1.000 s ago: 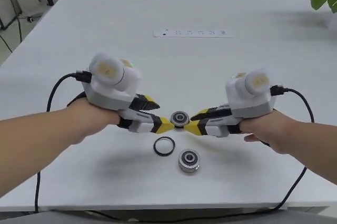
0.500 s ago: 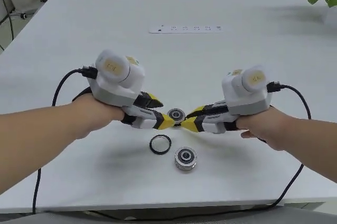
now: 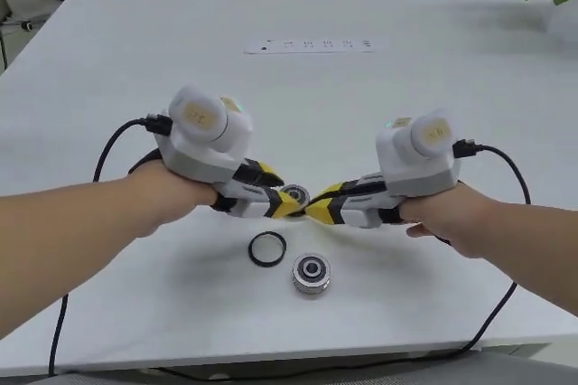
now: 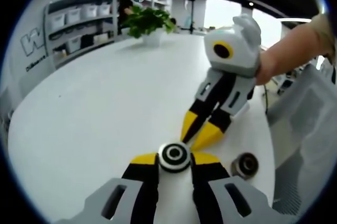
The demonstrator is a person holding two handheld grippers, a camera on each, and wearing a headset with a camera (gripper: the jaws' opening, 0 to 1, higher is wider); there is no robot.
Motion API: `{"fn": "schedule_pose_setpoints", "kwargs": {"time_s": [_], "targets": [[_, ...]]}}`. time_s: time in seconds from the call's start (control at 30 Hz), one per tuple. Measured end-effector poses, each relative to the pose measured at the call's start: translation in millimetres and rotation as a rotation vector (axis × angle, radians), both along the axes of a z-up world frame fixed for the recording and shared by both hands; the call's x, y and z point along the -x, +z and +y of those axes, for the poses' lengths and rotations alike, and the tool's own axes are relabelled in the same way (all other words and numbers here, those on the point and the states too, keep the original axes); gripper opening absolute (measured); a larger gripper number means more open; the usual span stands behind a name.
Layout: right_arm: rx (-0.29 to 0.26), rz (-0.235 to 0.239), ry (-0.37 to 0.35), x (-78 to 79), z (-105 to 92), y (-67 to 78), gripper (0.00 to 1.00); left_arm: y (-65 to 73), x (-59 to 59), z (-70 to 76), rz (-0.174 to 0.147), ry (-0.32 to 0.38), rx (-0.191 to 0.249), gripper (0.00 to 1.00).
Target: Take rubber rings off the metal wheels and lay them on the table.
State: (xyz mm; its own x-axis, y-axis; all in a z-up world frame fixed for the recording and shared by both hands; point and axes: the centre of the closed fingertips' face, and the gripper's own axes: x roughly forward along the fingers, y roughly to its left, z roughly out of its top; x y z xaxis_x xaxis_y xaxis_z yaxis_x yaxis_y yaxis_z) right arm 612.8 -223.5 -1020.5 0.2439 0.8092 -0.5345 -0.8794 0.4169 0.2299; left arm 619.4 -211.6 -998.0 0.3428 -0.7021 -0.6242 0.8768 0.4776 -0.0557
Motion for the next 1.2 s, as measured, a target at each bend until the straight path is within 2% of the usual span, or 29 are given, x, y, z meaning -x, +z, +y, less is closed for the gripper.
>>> {"fn": "schedule_pose_setpoints", "kwargs": {"time_s": [0.3,0.57,1.2], "targets": [[-0.009,0.008,-0.005,-0.8,0.4,-0.6,0.07,-4.2,0.1,-3.8,-0.02,-0.03,-0.023,0.16],[-0.018,0.028,-0.021,-1.9,-0.9,-1.6,0.04,-5.1,-2.5,-4.1,-0.035,-0.023,-0.025,0.14],[-0.059,0.1,-0.081,-2.3,-5.0,-0.7,0.0,-7.1,-5.7,-4.3,-0.042,0.003,-0.025,0.13]]}}
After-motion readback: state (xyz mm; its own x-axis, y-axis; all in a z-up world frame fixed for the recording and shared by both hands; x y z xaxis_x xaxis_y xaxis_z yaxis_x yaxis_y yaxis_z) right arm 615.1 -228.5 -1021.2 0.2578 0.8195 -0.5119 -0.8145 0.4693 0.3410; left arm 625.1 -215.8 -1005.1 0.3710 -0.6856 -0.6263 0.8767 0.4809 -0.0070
